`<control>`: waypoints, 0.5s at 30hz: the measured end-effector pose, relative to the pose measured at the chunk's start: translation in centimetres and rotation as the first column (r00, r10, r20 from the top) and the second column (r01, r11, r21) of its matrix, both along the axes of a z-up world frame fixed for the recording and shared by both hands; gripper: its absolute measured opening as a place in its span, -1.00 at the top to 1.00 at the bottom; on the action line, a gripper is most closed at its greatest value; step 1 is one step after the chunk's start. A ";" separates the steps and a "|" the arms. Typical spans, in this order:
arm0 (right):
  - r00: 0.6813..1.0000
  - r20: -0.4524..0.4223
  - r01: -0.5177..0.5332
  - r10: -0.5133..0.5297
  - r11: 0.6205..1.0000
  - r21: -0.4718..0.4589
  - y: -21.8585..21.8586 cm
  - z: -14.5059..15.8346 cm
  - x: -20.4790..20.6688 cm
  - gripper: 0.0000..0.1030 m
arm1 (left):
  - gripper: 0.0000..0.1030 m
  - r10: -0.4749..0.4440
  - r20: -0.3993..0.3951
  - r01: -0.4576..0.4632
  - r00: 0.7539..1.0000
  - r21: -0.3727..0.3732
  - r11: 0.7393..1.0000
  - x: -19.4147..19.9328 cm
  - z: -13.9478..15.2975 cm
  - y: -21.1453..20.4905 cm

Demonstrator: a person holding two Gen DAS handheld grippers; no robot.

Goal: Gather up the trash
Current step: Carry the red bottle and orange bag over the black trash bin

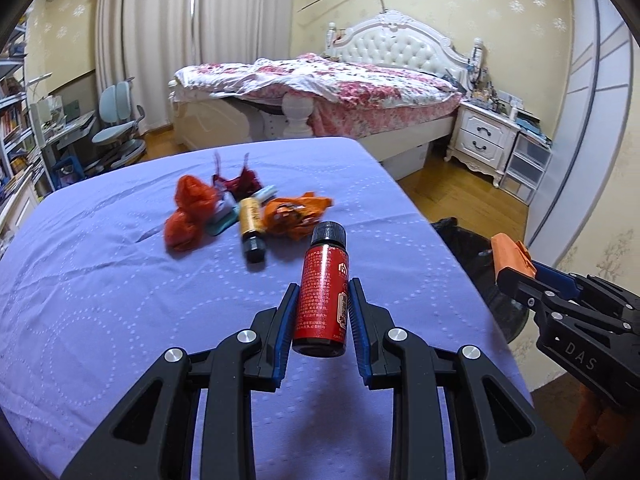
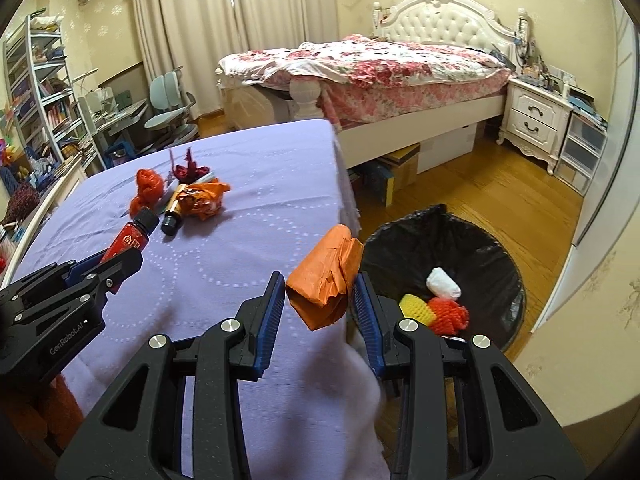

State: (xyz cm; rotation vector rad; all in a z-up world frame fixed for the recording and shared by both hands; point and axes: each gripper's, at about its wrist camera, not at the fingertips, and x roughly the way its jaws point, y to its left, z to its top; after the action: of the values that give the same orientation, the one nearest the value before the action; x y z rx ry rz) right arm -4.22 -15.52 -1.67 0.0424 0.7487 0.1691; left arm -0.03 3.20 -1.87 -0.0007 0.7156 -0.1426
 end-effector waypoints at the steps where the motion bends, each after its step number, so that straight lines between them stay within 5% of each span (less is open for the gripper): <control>1: 1.000 -0.001 0.015 -0.015 1.000 0.001 -0.7 -0.1 0.0 0.31 | 0.46 -0.011 0.002 0.011 1.000 0.000 1.000 0.2 0.1 -0.5; 15: 0.992 -0.001 0.129 -0.129 0.992 -0.008 -6.2 -0.7 1.6 0.30 | 0.46 -0.141 0.009 0.141 0.990 0.007 0.990 2.6 0.3 -7.1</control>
State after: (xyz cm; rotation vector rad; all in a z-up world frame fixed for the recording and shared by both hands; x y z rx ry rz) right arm -2.65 -21.76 -2.35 0.0835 0.7456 0.0429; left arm 2.59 -3.90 -1.56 0.0570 0.7067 -0.2759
